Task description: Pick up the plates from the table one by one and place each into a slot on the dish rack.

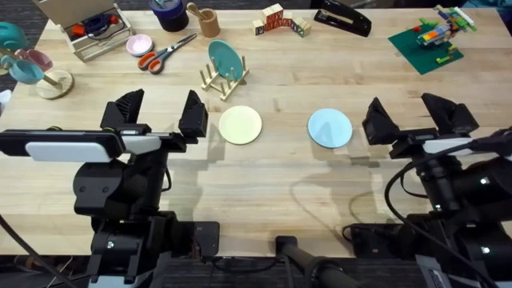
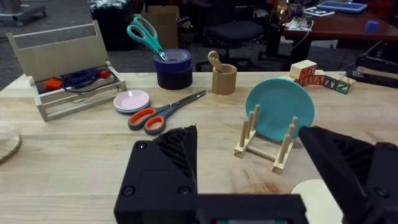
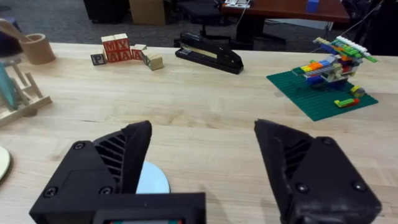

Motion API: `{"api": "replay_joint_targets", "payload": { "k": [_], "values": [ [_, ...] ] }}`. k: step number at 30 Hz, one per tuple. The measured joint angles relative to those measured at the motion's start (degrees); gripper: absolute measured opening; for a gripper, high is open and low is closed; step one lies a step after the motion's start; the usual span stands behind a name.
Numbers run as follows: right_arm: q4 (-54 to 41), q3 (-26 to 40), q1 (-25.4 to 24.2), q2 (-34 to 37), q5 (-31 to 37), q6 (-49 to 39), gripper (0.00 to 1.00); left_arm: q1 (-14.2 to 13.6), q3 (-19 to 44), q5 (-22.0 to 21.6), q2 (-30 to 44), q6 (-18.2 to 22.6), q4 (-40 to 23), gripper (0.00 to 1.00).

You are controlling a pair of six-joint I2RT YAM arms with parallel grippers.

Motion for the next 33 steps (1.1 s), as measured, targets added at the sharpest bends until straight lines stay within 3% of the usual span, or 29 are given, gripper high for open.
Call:
{"api": "replay_joint_targets", "payload": {
  "k": [11, 17, 24, 28, 33],
  "values": [
    [0.66, -0.02, 0.0, 0.01, -0.22, 0.0, 0.995, 0.0, 0.02, 0.0, 0.0, -0.14, 2.98, 0.993],
    [10.25, 0.0, 0.0, 0.04, -0.51, 0.07, 0.995, 0.0, 2.14, 0.0, 0.0, -1.41, 0.52, 0.994],
    [5.77, 5.08, 0.0, 0.82, -0.61, 3.87, 0.996, -0.04, 14.88, -0.17, 0.1, -2.51, -8.5, 0.993],
    [-3.69, 14.69, 0.0, 4.82, -0.61, 5.13, 0.996, -0.04, 23.29, -0.54, 3.19, -2.62, -15.91, 0.993],
    [-16.92, 28.58, 0.0, 14.49, -0.63, 5.43, 0.996, -0.04, 35.73, -1.15, 14.15, -2.64, -30.16, 0.991]
  ]
}}
